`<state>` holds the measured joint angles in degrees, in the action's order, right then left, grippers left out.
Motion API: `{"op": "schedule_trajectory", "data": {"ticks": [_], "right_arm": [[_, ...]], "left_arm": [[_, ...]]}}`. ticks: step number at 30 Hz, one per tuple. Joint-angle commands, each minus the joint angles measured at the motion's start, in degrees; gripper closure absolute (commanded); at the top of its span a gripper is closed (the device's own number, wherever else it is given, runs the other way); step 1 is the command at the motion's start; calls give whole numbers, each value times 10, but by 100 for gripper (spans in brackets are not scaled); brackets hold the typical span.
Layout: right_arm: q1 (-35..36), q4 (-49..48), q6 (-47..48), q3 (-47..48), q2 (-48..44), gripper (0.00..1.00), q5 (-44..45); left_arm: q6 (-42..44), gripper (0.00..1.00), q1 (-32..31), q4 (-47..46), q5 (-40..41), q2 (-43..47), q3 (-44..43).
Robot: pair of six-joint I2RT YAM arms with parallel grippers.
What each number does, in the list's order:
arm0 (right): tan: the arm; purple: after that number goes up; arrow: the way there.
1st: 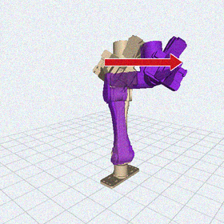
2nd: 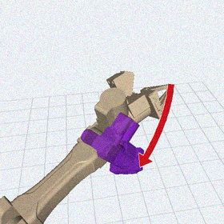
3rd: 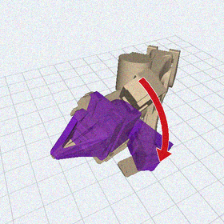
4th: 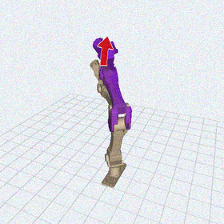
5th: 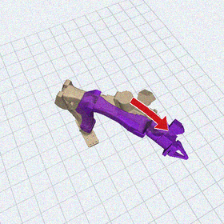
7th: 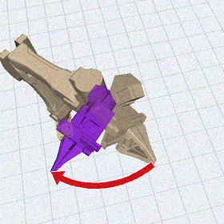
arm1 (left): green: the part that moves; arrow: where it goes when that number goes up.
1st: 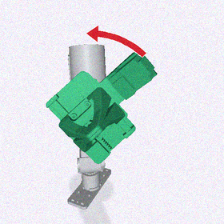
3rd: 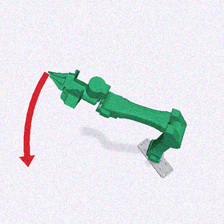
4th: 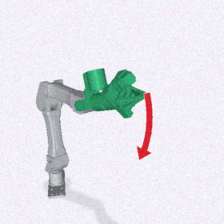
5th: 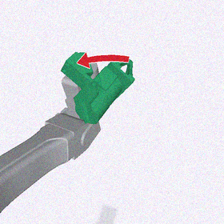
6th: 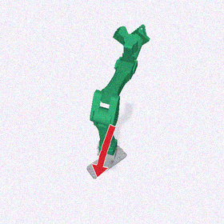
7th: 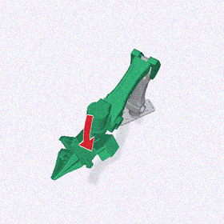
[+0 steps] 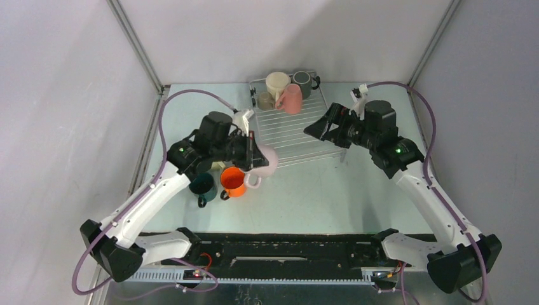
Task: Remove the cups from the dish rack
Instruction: Place the cup at the center of the board.
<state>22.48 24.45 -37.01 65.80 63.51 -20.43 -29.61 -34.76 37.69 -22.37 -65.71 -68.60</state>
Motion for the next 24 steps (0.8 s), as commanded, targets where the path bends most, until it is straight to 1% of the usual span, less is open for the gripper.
{"op": "schedule_trajectory", "data": {"ticks": [1,6,14,18,24], "right_arm": [[-2,-5,13,3,13,0,22],[-2,-2,15,3,17,0,32],[-3,10,19,2,17,0,42],[-3,13,21,3,16,0,44],[-5,16,23,3,19,0,46]], "left_arm": [[64,100,-45,13,72,25,-9],[72,100,-98,23,112,2,18],[71,100,-179,17,170,-69,45],[70,100,-199,9,190,-98,58],[74,100,-210,-5,203,-141,81]]}}
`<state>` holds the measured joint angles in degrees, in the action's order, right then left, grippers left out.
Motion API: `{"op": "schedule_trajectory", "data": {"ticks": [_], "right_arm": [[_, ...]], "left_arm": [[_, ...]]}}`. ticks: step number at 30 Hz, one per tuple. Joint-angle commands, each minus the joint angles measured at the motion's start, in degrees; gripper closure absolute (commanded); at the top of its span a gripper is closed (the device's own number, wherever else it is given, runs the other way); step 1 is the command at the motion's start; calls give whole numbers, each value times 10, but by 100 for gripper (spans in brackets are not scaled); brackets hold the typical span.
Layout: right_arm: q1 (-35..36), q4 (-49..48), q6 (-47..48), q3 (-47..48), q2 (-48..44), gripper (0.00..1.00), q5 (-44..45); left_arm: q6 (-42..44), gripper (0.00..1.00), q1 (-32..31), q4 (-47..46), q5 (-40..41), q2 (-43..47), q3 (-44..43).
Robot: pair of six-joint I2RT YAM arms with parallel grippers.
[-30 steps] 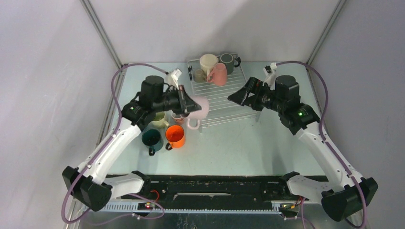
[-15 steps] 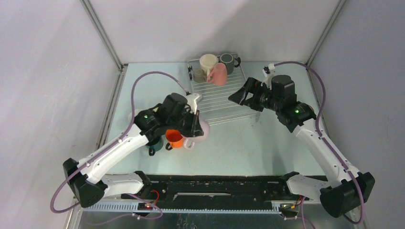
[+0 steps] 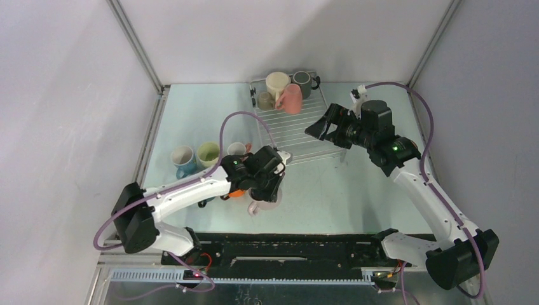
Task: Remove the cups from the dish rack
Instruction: Place the cup at the center of the board.
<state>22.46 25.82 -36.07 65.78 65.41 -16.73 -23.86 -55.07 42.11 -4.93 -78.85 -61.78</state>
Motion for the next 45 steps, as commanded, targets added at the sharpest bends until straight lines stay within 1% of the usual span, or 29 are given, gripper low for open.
{"op": "schedule_trajectory", "data": {"ticks": [1,5,16,19,23,25,32,39,45], "right_arm": [[-5,3,14,3,0,0,8],[-5,5,16,2,1,1,10],[-6,7,20,3,11,0,8],[-6,5,19,3,13,0,6],[-6,4,20,2,16,0,5],[-6,3,20,3,19,0,5],[-4,1,18,2,25,0,6],[0,-7,14,3,30,0,4],[1,-14,11,4,36,0,4]], "left_arm": [[16,100,-8,-51,32,-17,16],[19,100,-14,-52,47,-41,27],[14,100,-19,-64,48,-75,43],[16,99,-20,-63,67,-80,45],[17,94,-20,-62,72,-86,49],[17,89,-20,-62,73,-88,49],[20,58,-21,-53,75,-76,43],[25,39,-21,-33,75,-39,26],[30,23,-21,-4,71,18,0]]}}
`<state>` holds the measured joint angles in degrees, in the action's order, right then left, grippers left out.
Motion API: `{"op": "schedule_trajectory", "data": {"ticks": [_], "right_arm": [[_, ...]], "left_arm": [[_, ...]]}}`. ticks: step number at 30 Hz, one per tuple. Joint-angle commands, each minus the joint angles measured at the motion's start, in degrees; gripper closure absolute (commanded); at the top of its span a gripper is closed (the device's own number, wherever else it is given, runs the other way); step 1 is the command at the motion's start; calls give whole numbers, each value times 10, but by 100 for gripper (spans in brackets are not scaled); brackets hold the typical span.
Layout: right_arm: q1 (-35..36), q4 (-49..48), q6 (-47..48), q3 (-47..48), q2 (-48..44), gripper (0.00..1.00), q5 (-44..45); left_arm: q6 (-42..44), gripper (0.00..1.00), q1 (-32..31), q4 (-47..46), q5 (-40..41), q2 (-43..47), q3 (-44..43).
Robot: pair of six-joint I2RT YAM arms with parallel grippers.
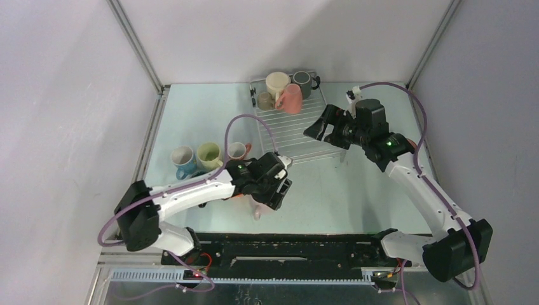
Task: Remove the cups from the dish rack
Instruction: Place the cup at the center of the board, then unload the cup from the dish rack.
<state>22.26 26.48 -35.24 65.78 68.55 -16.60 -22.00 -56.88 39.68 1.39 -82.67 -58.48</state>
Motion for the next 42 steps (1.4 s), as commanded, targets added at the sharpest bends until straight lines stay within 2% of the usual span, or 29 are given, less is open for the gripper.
{"op": "schedule_trajectory", "data": {"ticks": [1,6,7,8,11,15,23,31,42], "right_arm": [[3,-22,3,3,5,0,3],[2,-29,2,3,11,0,4],[3,-26,2,6,14,0,7],[3,-23,3,10,18,0,10],[7,-16,8,24,30,0,24],[14,-2,19,58,63,0,54],[43,41,76,196,191,0,161],[46,56,151,367,347,0,262],[40,11,193,541,524,0,290]], "left_arm": [[12,20,-3,24,8,67,-38],[15,9,9,33,-3,121,-63],[17,2,15,33,-8,131,-67],[18,0,23,33,-9,141,-71],[30,0,55,31,-35,171,-83],[51,0,137,14,-64,195,-87],[56,0,284,-115,-104,211,-29],[71,0,329,-154,-117,226,16],[51,0,358,-209,-167,243,59]]}}
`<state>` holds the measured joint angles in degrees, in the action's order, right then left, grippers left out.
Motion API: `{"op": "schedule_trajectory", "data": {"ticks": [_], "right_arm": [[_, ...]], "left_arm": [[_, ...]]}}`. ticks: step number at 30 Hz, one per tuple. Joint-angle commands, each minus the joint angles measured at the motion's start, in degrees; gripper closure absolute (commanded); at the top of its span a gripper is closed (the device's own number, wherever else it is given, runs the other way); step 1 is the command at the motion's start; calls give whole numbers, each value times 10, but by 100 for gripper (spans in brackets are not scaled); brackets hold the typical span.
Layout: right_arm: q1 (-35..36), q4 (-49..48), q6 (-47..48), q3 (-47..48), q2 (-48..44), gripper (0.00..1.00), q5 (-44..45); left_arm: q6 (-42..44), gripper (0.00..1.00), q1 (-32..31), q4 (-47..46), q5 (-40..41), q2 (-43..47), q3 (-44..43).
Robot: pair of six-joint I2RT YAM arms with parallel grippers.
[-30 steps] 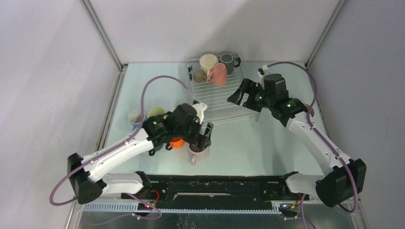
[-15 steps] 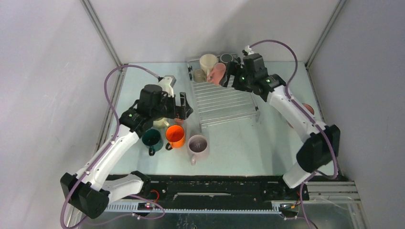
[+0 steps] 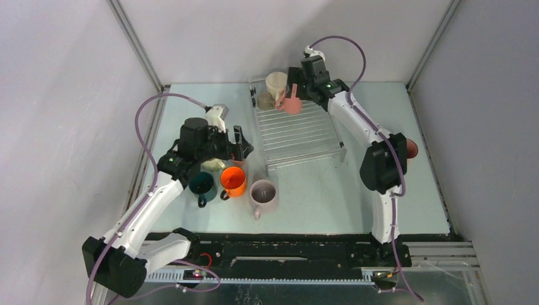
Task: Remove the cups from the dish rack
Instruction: Unload the cup from the dish rack.
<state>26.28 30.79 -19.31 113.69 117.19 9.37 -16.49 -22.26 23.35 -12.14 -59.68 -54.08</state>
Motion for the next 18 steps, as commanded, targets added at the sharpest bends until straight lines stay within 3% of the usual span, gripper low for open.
{"op": "schedule_trajectory", "data": {"ticks": [1,18], "right_arm": [[-1,-34,37,75,51,0,33],[-2,-51,60,246,216,0,79]], "left_arm": [[-5,0,12,-48,-36,13,17],[-9,0,19,-55,-60,8,22]]}}
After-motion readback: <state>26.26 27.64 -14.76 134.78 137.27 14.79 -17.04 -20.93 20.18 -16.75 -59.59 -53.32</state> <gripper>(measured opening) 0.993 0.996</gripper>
